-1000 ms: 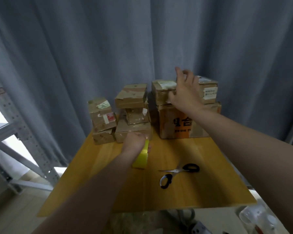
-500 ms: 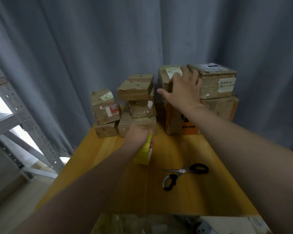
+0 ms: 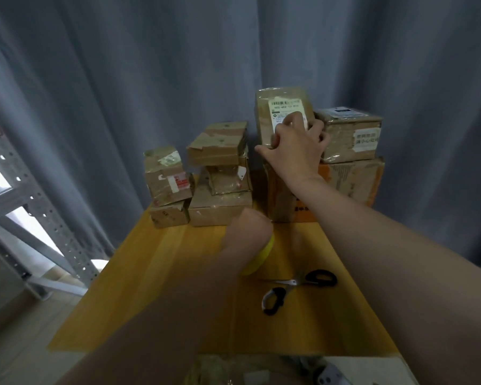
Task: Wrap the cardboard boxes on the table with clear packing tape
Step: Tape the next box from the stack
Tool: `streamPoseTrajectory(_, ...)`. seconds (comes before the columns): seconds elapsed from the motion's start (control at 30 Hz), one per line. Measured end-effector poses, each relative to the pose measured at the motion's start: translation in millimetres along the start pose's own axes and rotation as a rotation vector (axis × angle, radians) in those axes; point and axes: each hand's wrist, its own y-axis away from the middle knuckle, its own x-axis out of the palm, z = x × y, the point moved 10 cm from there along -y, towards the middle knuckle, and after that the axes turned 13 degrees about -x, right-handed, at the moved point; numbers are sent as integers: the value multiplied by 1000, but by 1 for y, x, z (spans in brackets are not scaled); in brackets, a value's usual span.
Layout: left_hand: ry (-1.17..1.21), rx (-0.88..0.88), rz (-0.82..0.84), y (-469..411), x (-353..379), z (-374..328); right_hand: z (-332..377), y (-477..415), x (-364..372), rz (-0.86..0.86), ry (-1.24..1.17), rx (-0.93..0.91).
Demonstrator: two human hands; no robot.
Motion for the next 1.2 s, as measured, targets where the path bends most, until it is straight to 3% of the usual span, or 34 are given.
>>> streamPoseTrajectory(0.3, 2, -98, -96, -23, -21, 10, 13, 9, -8, -54, -20, -56)
streamPoseTrajectory(0.5, 44, -108, -118, -21, -20, 12, 27, 27, -55, -361, -204, -121)
streamPoseTrajectory(0.6, 131, -81, -184, -6, -29, 16, 29, 48, -87, -489, -440, -77)
streamPoseTrajectory(0.7, 186, -26, -259, 17, -38, 19, 22, 77, -112, -517, -766, 75)
streamPoseTrajectory(0.77, 191, -3, -309, 34, -47, 22, 8, 100, -109, -528, -1065, 332)
streamPoseTrajectory(0.83, 182, 2, -367, 51, -57, 30, 4, 122, -82, -424, -1375, 656)
streamPoseTrajectory(0.9, 208, -6, -382, 68, -64, 44, 15, 143, -56, -222, -1575, 865)
streamPoseTrajectory(0.97, 259, -30, -363, 82, -74, 60, 29, 164, -42, -67, -1686, 995)
streamPoseTrajectory(1.03, 258, -31, -338, 96, -85, 74, 32, 180, -32, -34, -1744, 1063)
streamPoseTrajectory(1.2, 249, -89, -277, 122, -123, 118, 46, 216, -13, 132, -1690, 1172)
